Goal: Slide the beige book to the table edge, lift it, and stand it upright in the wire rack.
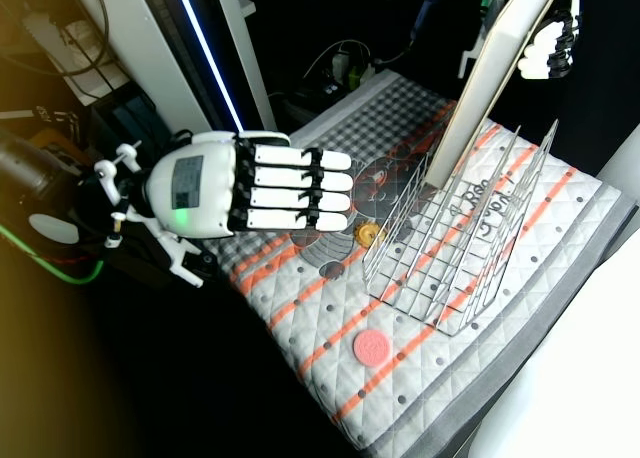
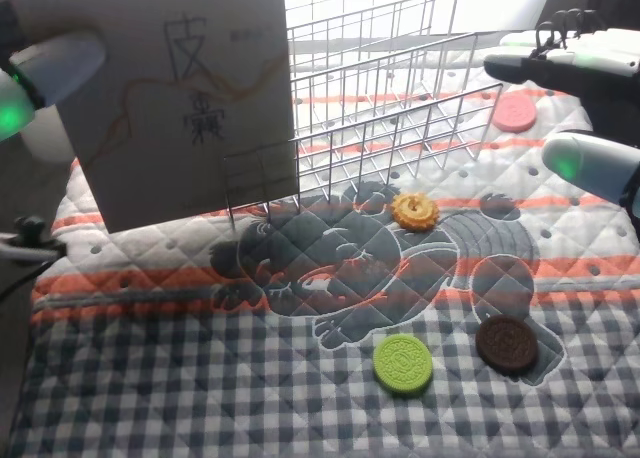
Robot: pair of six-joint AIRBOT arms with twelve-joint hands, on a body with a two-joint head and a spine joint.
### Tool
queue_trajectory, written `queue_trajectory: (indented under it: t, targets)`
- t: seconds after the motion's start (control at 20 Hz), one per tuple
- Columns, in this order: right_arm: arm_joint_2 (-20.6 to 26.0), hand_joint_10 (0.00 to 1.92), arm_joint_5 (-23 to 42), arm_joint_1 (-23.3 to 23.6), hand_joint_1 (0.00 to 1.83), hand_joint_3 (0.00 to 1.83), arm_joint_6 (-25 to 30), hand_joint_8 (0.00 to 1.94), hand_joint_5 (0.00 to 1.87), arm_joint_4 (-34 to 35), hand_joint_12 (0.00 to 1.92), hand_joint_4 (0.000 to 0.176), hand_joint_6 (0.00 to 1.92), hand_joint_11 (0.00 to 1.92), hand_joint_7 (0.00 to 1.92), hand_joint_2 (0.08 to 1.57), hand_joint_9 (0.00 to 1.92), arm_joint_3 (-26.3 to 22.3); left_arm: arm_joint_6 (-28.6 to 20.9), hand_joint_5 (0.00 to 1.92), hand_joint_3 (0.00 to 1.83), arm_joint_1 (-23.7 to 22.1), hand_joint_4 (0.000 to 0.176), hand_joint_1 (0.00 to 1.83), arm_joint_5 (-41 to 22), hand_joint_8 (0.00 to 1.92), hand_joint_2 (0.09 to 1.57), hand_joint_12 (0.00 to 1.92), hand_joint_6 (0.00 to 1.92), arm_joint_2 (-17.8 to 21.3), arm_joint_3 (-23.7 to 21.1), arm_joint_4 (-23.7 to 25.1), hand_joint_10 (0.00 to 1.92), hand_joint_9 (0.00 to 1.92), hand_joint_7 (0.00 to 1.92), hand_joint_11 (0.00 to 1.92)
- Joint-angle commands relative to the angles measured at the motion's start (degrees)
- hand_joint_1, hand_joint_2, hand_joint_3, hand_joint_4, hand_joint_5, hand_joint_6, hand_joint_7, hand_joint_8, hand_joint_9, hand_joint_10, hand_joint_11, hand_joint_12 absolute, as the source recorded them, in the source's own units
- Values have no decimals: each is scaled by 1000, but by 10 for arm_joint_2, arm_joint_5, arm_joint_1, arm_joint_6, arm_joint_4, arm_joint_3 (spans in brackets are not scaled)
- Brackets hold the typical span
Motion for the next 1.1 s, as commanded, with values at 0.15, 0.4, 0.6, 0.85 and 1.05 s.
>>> queue_trajectory:
  t: [0.15, 0.4, 0.6, 0.85, 1.05]
  targets:
    - [-3, 0, 68, 3, 165, 1, 3, 0, 392, 13, 0, 0, 0, 422, 390, 1469, 377, 4, -13, 1016, 0, -24, 0, 1258, -92, 1304, 1125, 1775, 719, -8, 6, 4, 1421, 901, 945, 789]
    - [-8, 1, 68, 3, 169, 3, 3, 0, 355, 13, 0, 0, 0, 399, 382, 1479, 369, 8, -1, 1055, 2, -52, 0, 1224, -113, 1361, 1152, 1779, 868, -30, 8, 4, 1355, 636, 762, 494]
    - [-12, 5, 68, 3, 202, 1, 3, 3, 368, 14, 7, 0, 3, 416, 392, 1476, 382, 10, 2, 1046, 0, -55, 0, 1228, -129, 1324, 1159, 1847, 940, -56, 11, -13, 1336, 543, 737, 374]
    - [-19, 10, 68, 3, 211, 5, 3, 11, 363, 18, 8, 0, 8, 406, 380, 1492, 373, 16, -6, 1120, 0, -58, 0, 1183, -181, 1474, 1053, 1921, 763, -105, 22, -72, 1892, 1352, 1226, 1368]
    - [-25, 5, 69, 5, 225, 0, 3, 4, 376, 18, 7, 0, 5, 409, 387, 1476, 378, 21, -15, 1095, 4, -70, 0, 1249, -179, 1332, 1093, 1921, 613, -121, 36, -79, 1712, 985, 988, 964]
